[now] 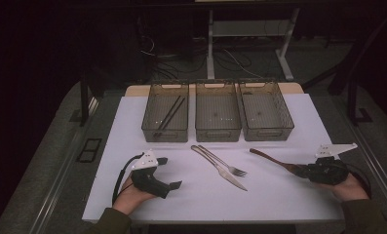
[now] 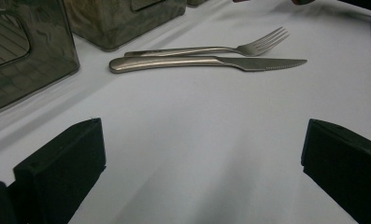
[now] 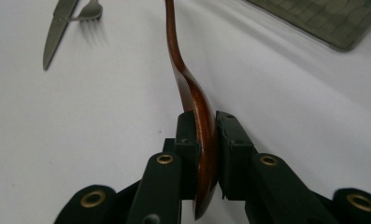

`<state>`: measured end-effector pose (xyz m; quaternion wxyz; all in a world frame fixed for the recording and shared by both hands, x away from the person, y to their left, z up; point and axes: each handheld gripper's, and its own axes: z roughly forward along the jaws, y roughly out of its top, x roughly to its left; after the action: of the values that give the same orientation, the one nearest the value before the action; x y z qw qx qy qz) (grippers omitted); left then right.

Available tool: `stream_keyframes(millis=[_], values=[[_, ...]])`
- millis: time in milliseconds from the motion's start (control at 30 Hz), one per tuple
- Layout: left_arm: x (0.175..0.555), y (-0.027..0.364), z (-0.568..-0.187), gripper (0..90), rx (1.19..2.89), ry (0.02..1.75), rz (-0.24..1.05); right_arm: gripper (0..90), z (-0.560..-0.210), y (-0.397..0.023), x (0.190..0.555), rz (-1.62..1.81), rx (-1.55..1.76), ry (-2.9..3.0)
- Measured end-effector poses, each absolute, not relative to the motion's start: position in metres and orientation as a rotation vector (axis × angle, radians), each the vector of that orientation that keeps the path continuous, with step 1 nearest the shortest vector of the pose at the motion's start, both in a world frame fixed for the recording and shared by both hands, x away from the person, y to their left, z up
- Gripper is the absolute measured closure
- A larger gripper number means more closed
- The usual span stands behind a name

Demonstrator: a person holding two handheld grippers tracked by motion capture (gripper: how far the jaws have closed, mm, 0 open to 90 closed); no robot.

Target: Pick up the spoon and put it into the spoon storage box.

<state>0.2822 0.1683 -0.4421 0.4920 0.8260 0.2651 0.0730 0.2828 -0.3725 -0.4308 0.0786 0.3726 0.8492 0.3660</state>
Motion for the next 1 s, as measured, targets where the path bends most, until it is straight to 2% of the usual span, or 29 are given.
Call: stream_keyframes(millis=[1000], values=[[0.280,0.167,-0.440,0.0,1.998,0.645,0.172,78.8,-0.393,-0.344,0.305,1.217,1.186,2.395]])
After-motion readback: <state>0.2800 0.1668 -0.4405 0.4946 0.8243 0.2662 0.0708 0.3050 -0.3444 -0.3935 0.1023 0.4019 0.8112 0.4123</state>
